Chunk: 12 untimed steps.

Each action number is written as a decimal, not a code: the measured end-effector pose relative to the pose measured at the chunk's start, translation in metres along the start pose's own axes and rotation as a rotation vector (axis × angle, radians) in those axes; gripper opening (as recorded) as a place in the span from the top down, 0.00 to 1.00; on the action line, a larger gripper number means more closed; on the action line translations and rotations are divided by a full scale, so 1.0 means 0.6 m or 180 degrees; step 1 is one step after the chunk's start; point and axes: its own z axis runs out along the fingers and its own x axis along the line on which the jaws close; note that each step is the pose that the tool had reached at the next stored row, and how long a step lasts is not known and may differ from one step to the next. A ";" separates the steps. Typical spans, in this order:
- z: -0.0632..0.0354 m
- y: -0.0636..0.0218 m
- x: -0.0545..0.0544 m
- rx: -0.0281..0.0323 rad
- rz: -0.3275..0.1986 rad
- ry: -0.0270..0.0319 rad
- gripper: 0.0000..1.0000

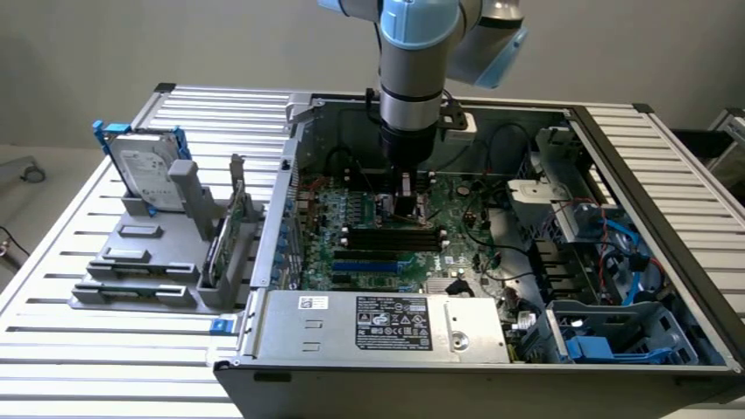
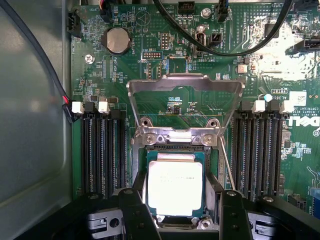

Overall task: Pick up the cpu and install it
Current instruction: 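Place the cpu into insertion slot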

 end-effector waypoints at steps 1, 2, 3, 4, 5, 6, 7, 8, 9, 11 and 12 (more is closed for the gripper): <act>0.000 0.000 0.000 0.0000 0.0000 -0.0001 0.45; 0.000 0.000 0.000 0.0000 0.0000 -0.0001 0.45; 0.000 0.000 0.000 0.0000 0.0000 -0.0002 0.45; 0.000 0.000 0.000 0.0000 0.0000 -0.0002 0.45; 0.000 0.000 0.000 0.0000 0.0000 -0.0002 0.45; 0.000 0.000 0.000 0.0000 0.0000 -0.0002 0.45; 0.000 0.000 -0.001 0.0000 0.0000 -0.0003 0.45; 0.000 0.000 -0.001 0.0000 0.0000 -0.0003 0.45; 0.000 0.000 -0.001 0.0000 0.0000 -0.0003 0.45; 0.000 0.000 -0.001 0.0000 0.0000 -0.0004 0.45; 0.000 0.000 -0.001 0.0000 0.0000 -0.0003 0.45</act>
